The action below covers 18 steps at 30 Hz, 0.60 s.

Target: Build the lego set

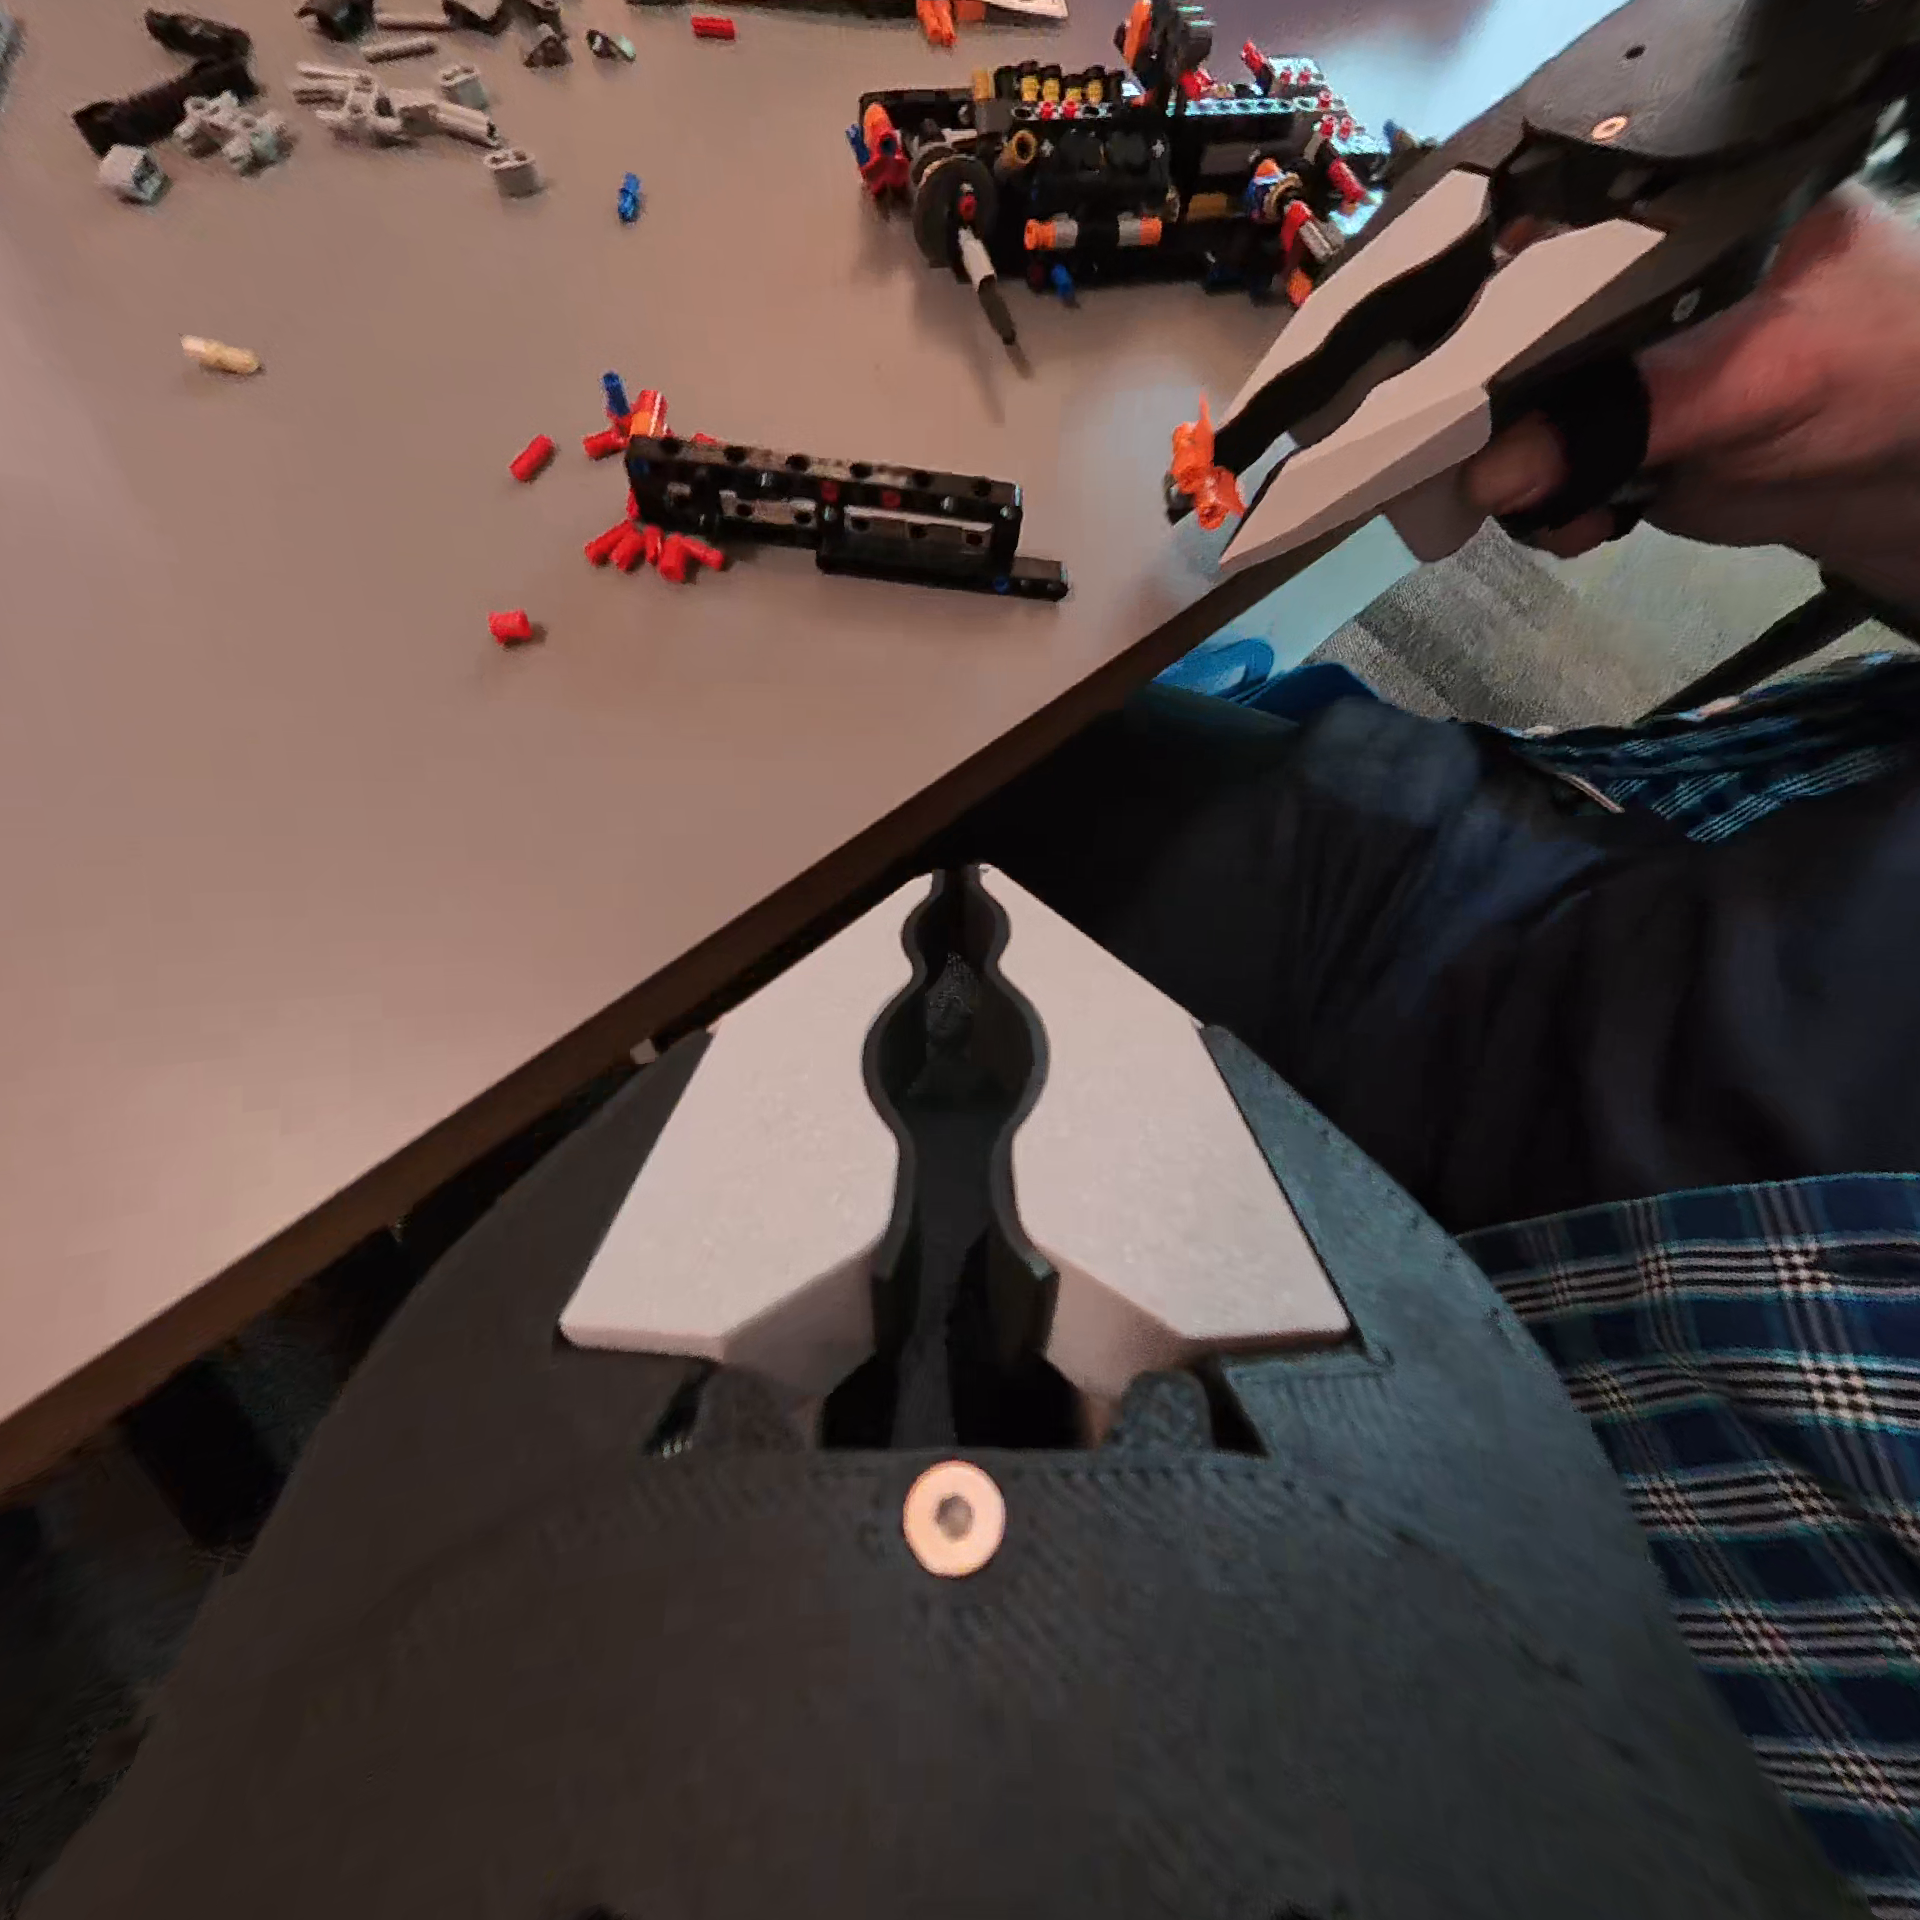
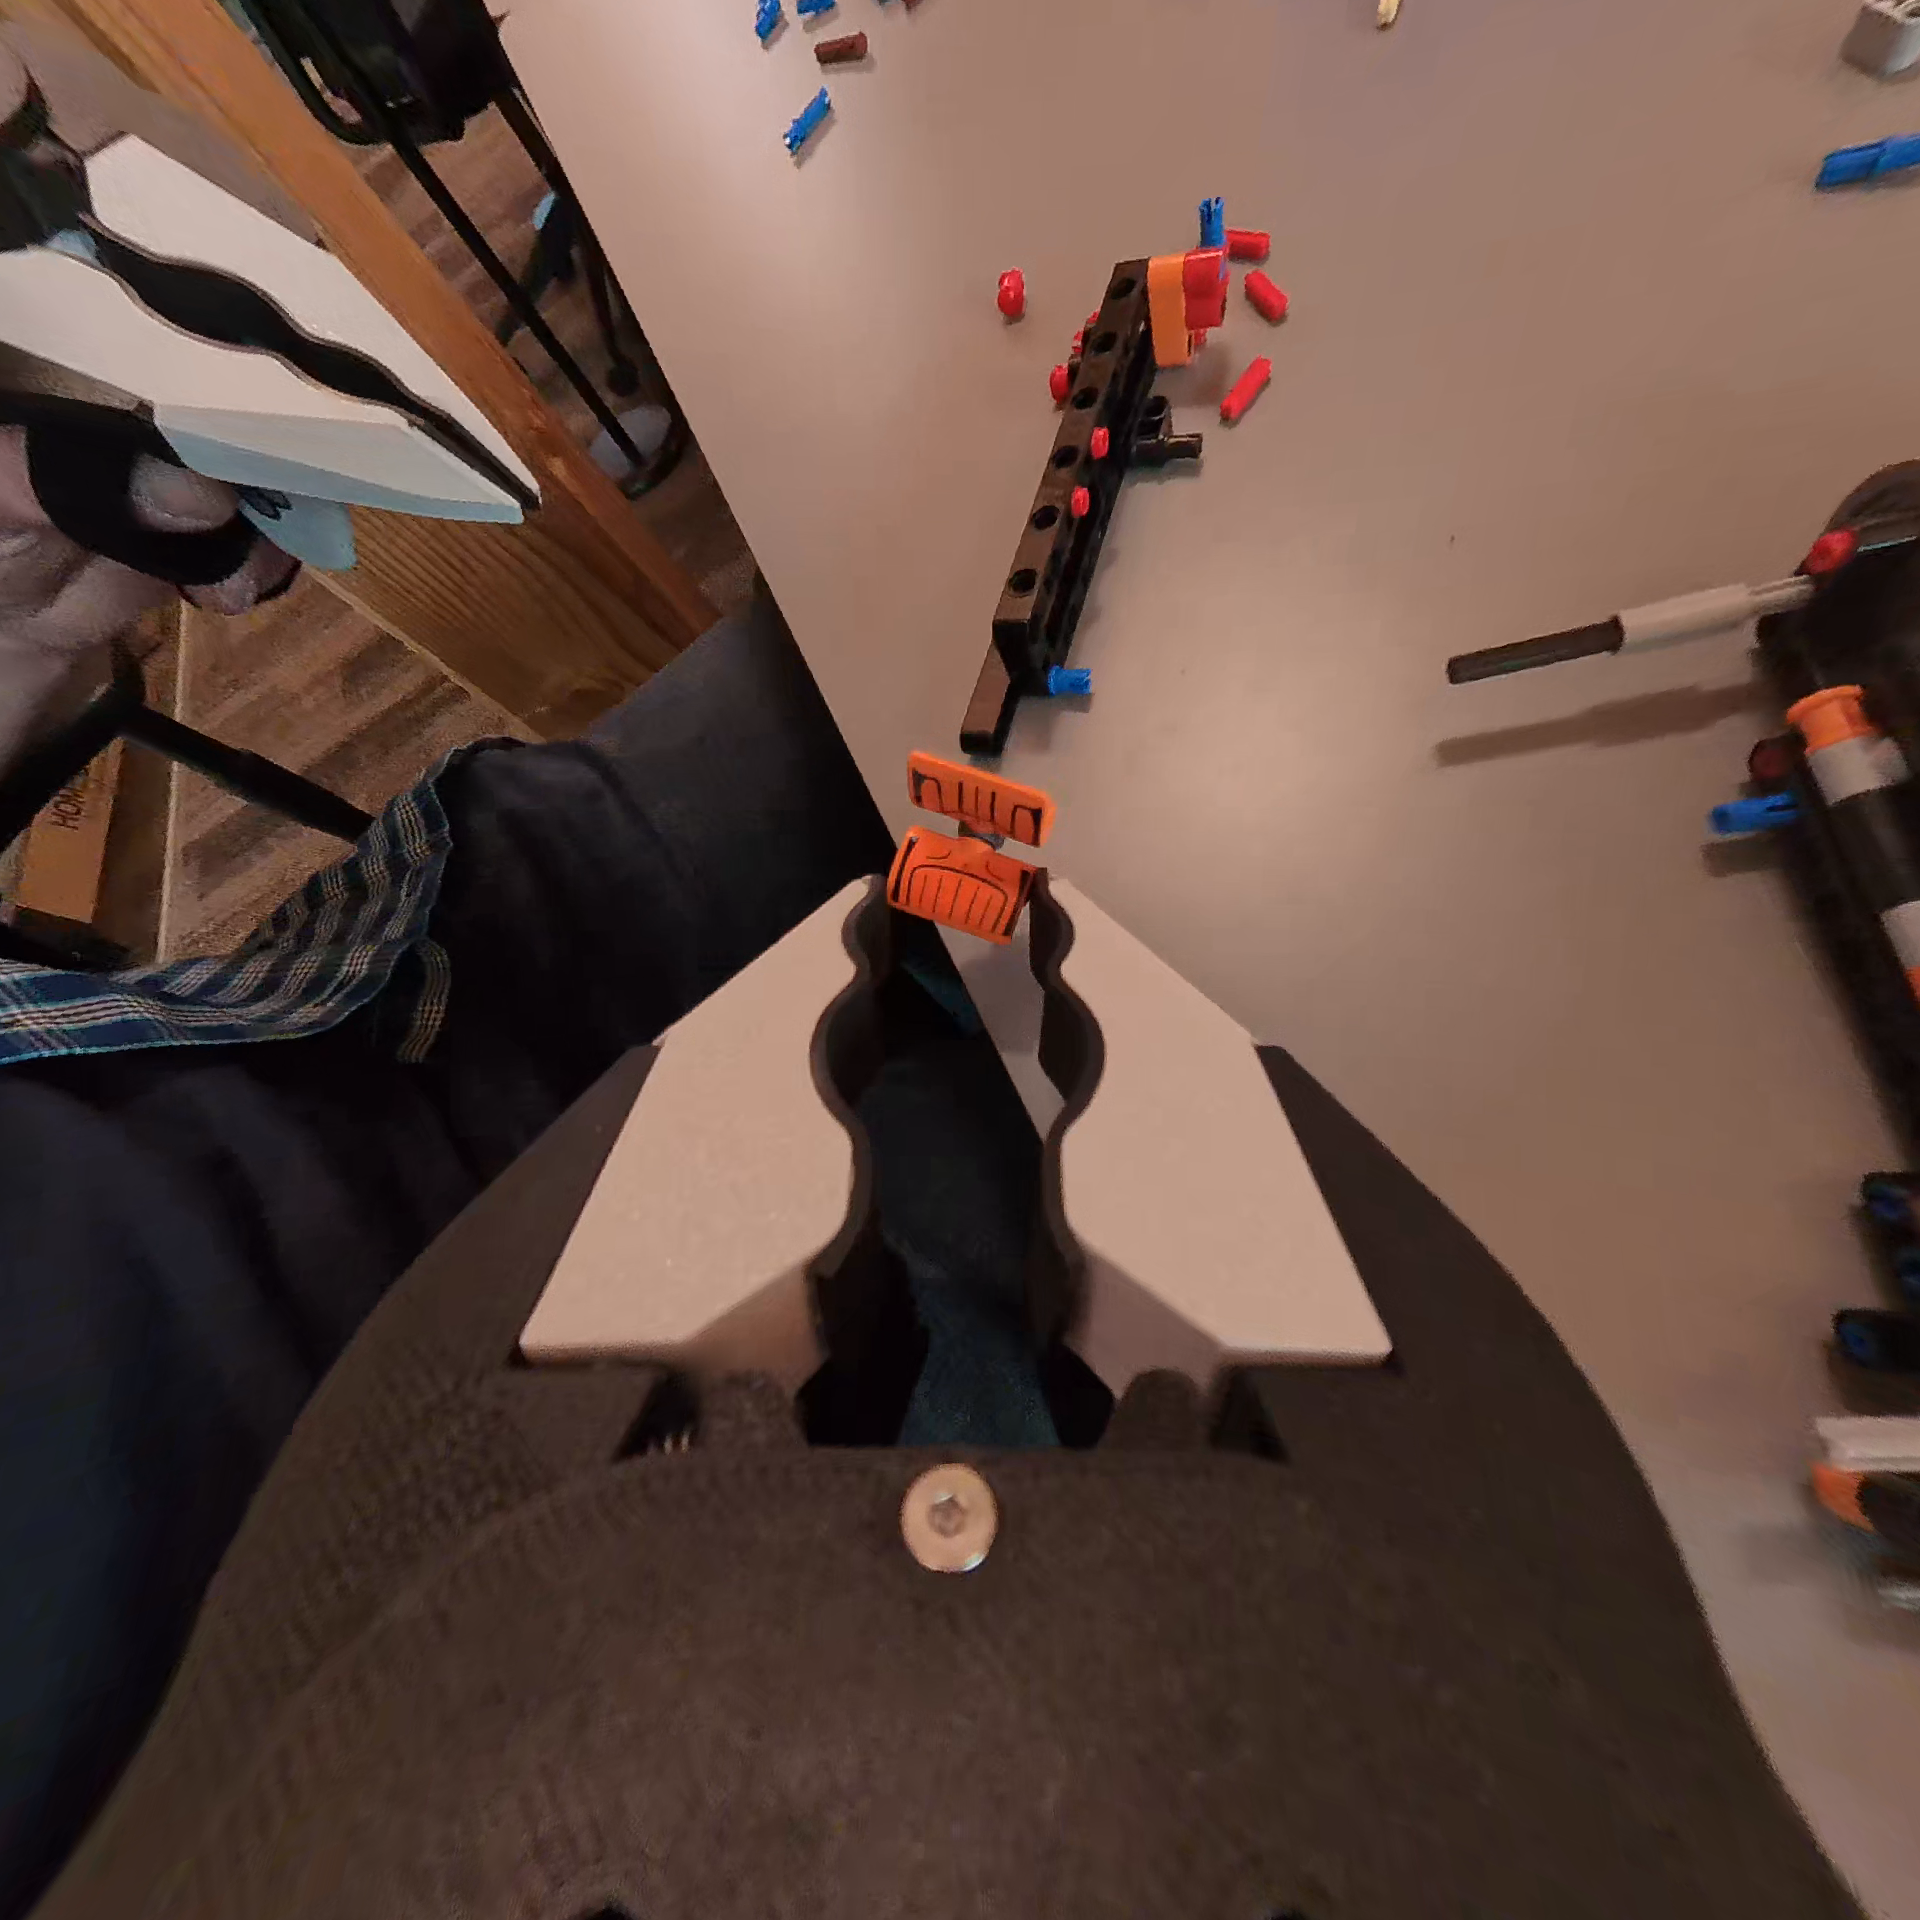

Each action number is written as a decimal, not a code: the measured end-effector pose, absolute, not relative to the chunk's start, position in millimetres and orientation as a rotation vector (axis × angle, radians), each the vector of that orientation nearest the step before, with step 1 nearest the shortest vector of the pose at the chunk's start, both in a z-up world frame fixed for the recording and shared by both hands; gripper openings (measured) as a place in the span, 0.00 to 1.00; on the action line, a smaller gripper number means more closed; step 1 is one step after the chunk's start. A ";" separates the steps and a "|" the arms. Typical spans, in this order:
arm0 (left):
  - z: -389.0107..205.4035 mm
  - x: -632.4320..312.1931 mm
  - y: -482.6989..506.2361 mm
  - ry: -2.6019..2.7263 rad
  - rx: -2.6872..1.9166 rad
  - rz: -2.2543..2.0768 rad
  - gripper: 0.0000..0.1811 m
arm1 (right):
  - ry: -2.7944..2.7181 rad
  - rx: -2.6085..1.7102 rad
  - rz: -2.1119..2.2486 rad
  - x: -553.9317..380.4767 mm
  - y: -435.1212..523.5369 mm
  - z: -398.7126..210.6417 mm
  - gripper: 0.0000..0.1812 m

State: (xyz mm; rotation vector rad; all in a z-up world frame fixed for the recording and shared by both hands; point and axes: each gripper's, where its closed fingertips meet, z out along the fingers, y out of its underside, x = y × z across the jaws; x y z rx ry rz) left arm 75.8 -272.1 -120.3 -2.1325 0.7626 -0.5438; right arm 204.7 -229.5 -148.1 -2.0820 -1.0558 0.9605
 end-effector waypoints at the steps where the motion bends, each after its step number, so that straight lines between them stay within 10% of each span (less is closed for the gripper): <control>1: -120.9 72.9 -273.6 0.734 -2.134 -0.547 0.02 | -1.049 -2.073 0.969 205.5 -229.8 -145.9 0.14; 18: -123.2 25.2 -250.0 0.577 -2.130 -0.385 0.14 | -0.977 -2.002 1.031 207.2 -219.3 -131.2 0.13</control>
